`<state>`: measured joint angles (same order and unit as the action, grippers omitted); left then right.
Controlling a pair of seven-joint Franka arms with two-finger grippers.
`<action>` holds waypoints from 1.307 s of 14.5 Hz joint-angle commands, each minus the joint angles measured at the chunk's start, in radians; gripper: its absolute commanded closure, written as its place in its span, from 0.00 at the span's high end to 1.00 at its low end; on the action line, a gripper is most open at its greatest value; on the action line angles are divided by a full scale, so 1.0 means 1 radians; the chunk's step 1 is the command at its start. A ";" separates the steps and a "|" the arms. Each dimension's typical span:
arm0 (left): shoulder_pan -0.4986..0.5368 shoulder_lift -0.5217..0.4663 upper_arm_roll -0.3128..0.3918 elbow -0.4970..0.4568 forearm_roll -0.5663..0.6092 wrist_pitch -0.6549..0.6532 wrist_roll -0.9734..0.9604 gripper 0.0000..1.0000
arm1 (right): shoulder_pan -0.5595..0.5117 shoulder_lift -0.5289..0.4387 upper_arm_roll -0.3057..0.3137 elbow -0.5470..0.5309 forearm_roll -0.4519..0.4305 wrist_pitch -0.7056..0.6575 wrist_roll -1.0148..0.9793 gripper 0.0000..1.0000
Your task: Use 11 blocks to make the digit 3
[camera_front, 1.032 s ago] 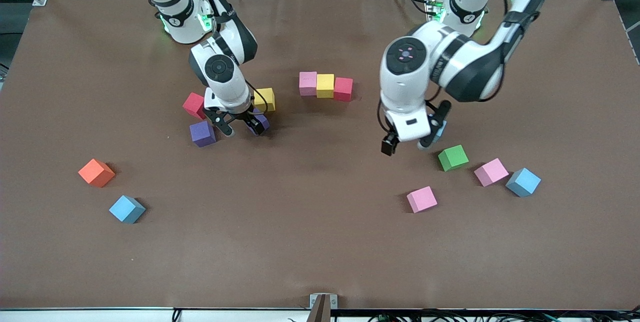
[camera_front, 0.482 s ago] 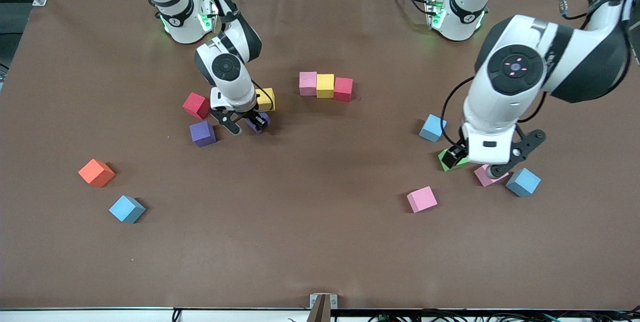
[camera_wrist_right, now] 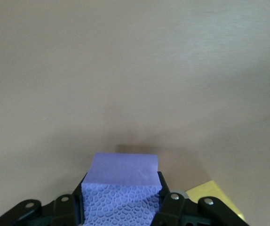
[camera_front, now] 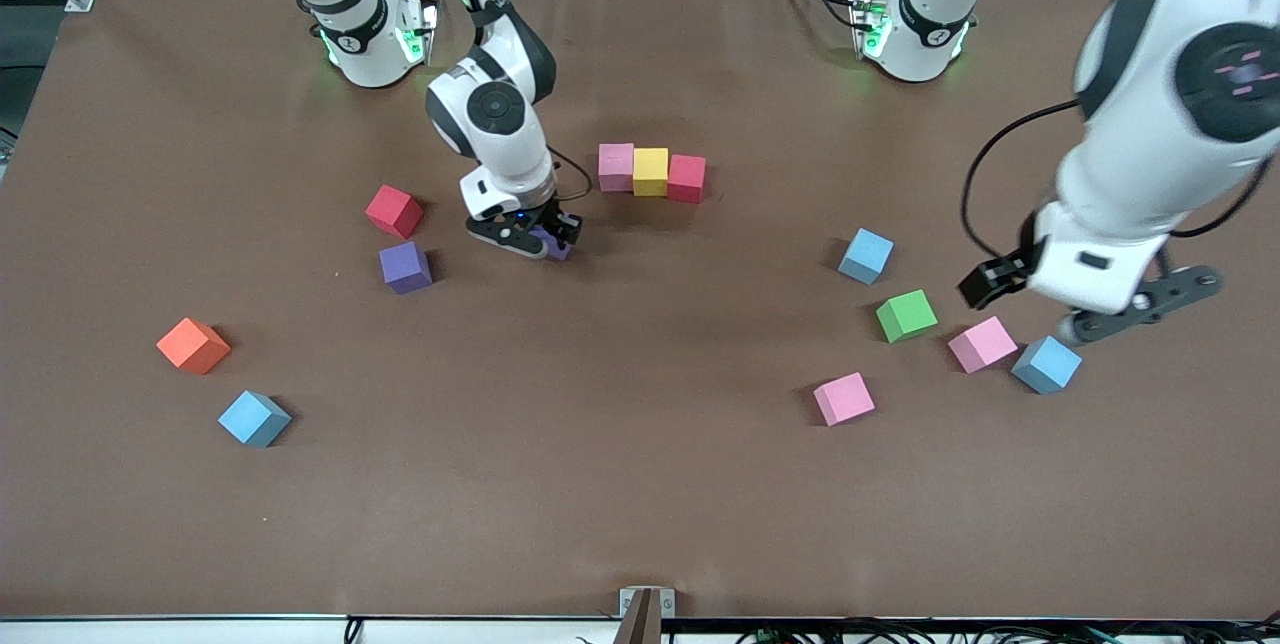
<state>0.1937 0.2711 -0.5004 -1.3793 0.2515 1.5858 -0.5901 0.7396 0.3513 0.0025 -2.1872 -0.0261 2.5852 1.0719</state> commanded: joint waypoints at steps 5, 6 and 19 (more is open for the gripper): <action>-0.066 -0.167 0.227 -0.104 -0.096 -0.066 0.360 1.00 | 0.105 0.098 -0.004 0.230 -0.012 -0.220 -0.030 0.00; -0.066 -0.176 0.250 -0.106 -0.128 -0.066 0.400 1.00 | 0.119 0.098 -0.004 0.224 -0.012 -0.195 -0.024 0.00; -0.066 -0.279 0.304 -0.187 -0.228 -0.066 0.489 1.00 | 0.158 0.127 -0.004 0.136 -0.011 -0.036 -0.069 0.00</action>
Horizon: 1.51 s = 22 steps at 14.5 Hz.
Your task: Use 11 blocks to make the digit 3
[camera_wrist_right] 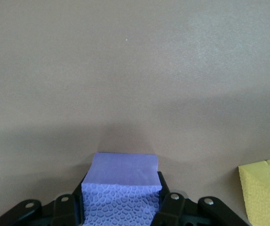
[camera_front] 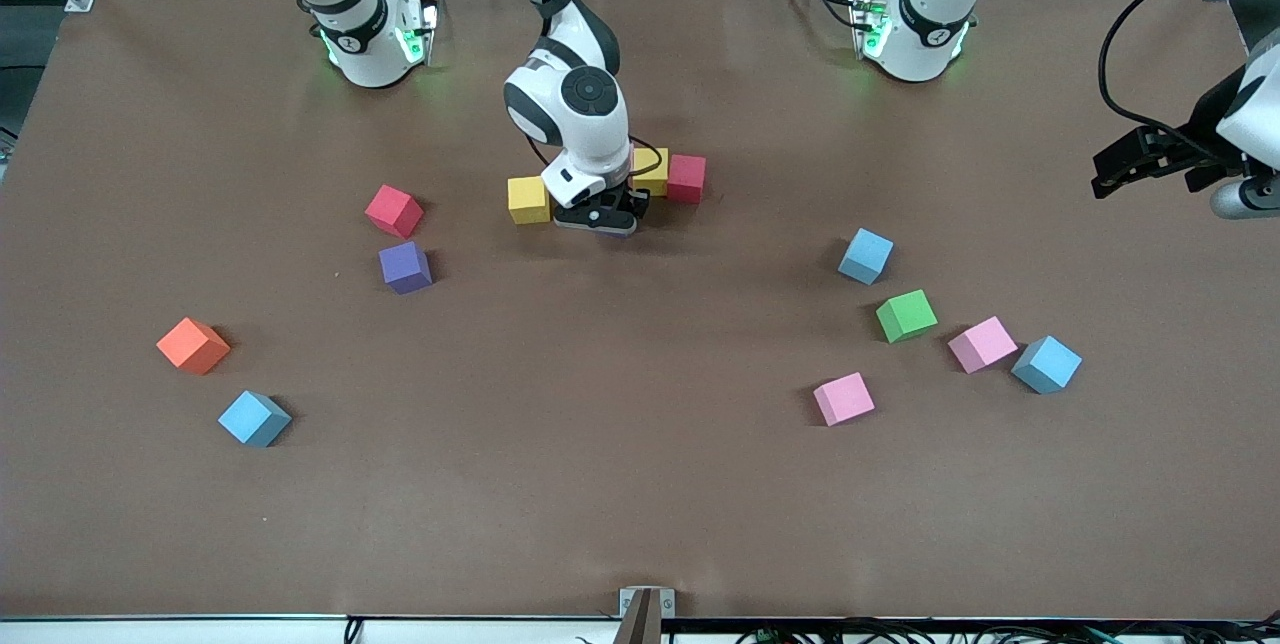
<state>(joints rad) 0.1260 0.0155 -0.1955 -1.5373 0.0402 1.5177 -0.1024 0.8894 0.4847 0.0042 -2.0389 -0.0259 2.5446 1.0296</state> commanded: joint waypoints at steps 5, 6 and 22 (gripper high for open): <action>0.003 -0.020 -0.002 -0.027 -0.017 -0.002 0.001 1.00 | 0.026 0.000 -0.006 -0.014 -0.011 -0.004 -0.036 0.00; 0.000 -0.017 -0.002 -0.026 -0.017 -0.002 0.001 1.00 | 0.031 0.000 -0.004 -0.014 -0.011 -0.012 -0.034 0.00; 0.000 -0.023 -0.010 -0.027 -0.019 0.004 0.004 1.00 | 0.062 0.000 -0.004 -0.017 -0.009 -0.021 -0.082 0.00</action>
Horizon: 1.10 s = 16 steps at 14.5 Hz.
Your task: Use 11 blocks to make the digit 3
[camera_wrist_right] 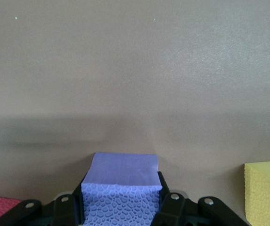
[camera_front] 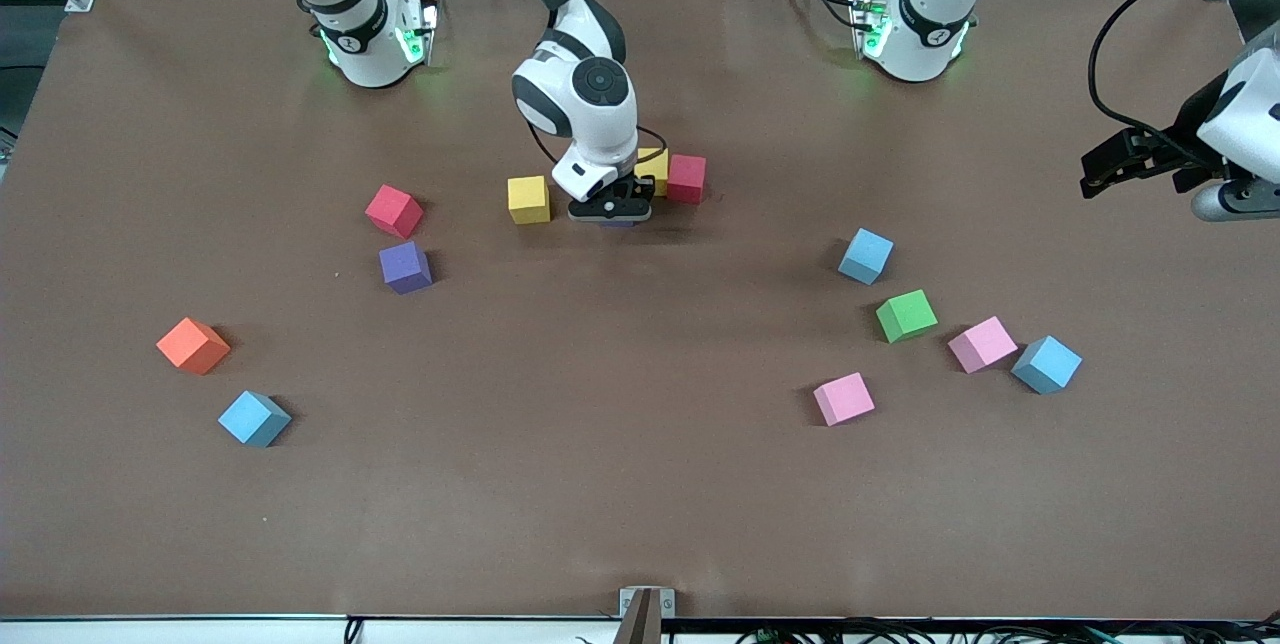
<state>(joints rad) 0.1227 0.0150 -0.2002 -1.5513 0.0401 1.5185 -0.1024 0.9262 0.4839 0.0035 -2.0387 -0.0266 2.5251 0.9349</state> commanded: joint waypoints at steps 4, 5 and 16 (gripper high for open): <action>0.003 -0.023 -0.005 -0.012 -0.019 0.003 0.003 1.00 | 0.026 0.001 -0.003 -0.017 -0.009 -0.002 0.013 0.00; 0.003 -0.021 -0.005 -0.013 -0.019 0.003 0.004 1.00 | 0.025 0.001 -0.003 -0.017 -0.009 -0.002 0.013 0.00; 0.005 -0.009 -0.005 -0.016 -0.016 0.025 0.004 1.00 | 0.026 0.001 -0.003 -0.014 -0.009 -0.025 0.001 0.02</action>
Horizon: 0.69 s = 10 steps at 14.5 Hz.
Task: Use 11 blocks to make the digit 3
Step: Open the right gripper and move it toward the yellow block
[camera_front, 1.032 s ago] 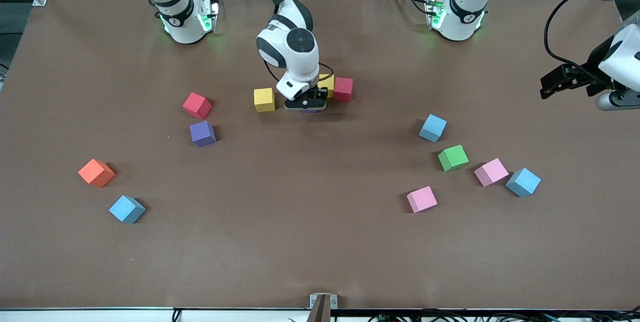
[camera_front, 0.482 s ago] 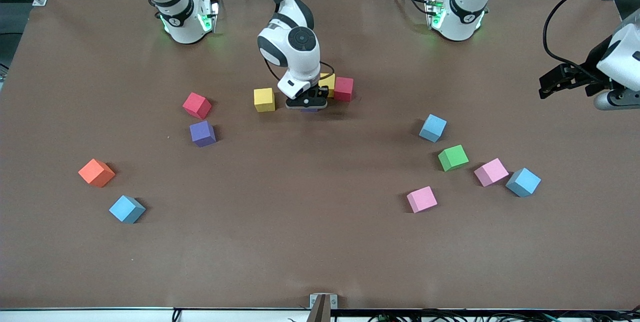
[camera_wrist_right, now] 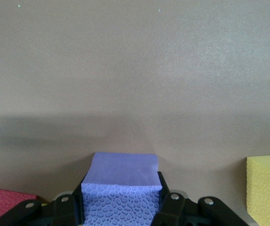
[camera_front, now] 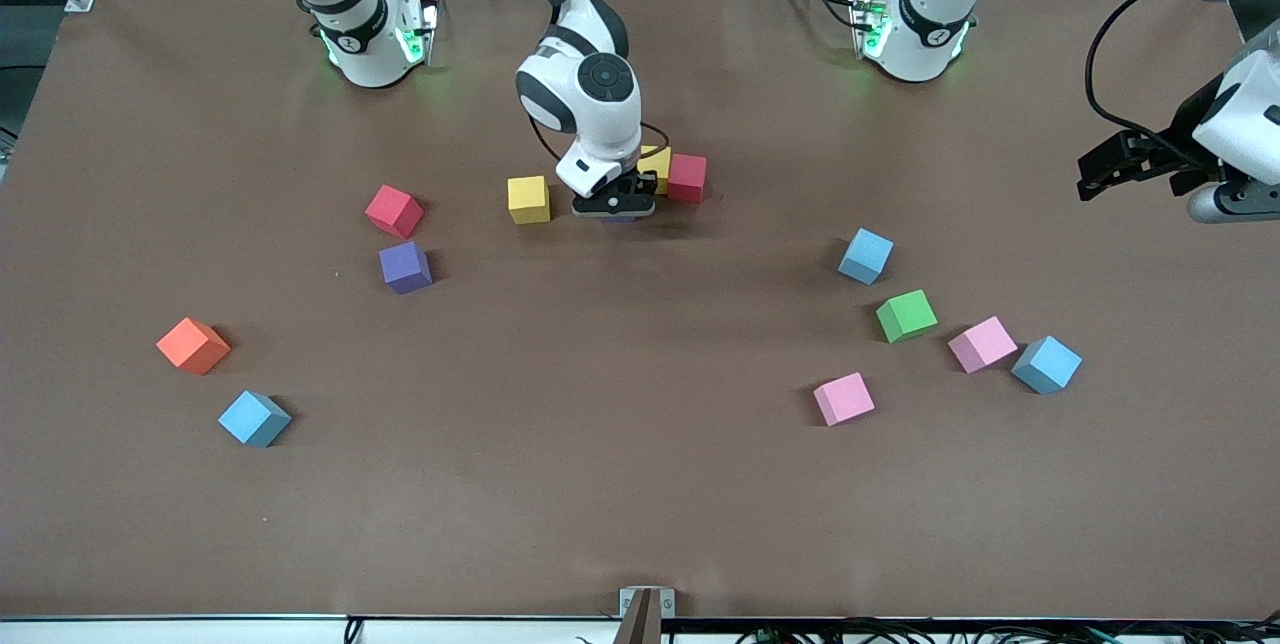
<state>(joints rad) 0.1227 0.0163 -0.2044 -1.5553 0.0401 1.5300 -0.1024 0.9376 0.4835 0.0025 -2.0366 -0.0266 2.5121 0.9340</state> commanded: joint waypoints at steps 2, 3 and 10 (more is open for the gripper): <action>0.005 -0.010 -0.001 -0.015 -0.014 0.013 0.004 1.00 | 0.015 0.001 -0.003 -0.016 -0.010 -0.013 0.002 0.14; 0.006 -0.010 -0.001 -0.023 -0.014 0.013 0.004 1.00 | 0.015 0.001 -0.003 -0.014 -0.010 -0.013 0.003 0.18; 0.008 -0.013 -0.001 -0.031 -0.012 0.012 0.004 1.00 | 0.004 0.001 -0.004 -0.002 -0.012 -0.015 -0.053 1.00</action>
<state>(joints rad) 0.1244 0.0167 -0.2040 -1.5732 0.0401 1.5311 -0.1024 0.9385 0.4853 0.0029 -2.0366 -0.0266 2.4986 0.9060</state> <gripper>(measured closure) 0.000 0.123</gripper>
